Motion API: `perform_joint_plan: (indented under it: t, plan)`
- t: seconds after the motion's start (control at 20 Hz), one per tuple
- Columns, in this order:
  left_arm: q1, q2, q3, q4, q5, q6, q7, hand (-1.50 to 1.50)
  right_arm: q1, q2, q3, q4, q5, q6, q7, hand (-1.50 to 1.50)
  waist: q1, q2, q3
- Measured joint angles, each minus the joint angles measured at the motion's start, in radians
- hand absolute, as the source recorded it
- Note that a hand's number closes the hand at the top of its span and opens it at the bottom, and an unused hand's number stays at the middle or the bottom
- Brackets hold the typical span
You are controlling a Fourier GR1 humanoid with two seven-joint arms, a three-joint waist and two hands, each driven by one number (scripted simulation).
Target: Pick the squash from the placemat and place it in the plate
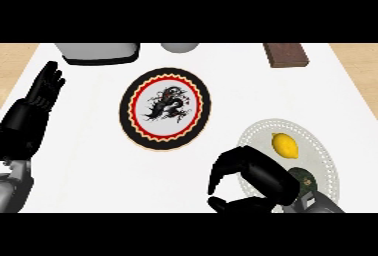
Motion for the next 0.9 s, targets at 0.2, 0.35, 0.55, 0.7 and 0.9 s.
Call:
perform_joint_plan:
  t: [0.2, 0.35, 0.55, 0.7, 0.9]
  plan:
    - [0.001, -0.022, 0.005, -0.007, 0.030, -0.019, -0.016, 0.00, 0.228, -0.042, 0.007, 0.025, 0.003, -0.078, -0.268, -1.50, 0.004, 0.013, 0.005]
    - [-0.026, -0.030, 0.010, 0.008, 0.044, -0.038, -0.016, 0.00, 0.337, -0.071, -0.026, 0.064, -0.035, -0.090, -0.476, -1.50, 0.015, 0.018, 0.005]
    - [-0.038, -0.032, 0.024, 0.023, 0.052, -0.071, -0.021, 0.00, 0.427, -0.157, -0.126, 0.022, -0.088, -0.077, -0.642, -1.50, 0.028, 0.019, 0.004]
    - [-0.045, -0.044, 0.022, 0.025, 0.043, -0.077, -0.017, 0.00, 0.471, -0.224, -0.192, -0.059, -0.074, -0.096, -0.639, -1.50, 0.032, 0.019, 0.003]
    - [-0.042, -0.052, 0.023, 0.033, 0.029, -0.074, -0.034, 0.00, 0.496, -0.353, -0.278, -0.131, -0.008, -0.123, -0.535, -1.50, 0.028, 0.017, 0.001]
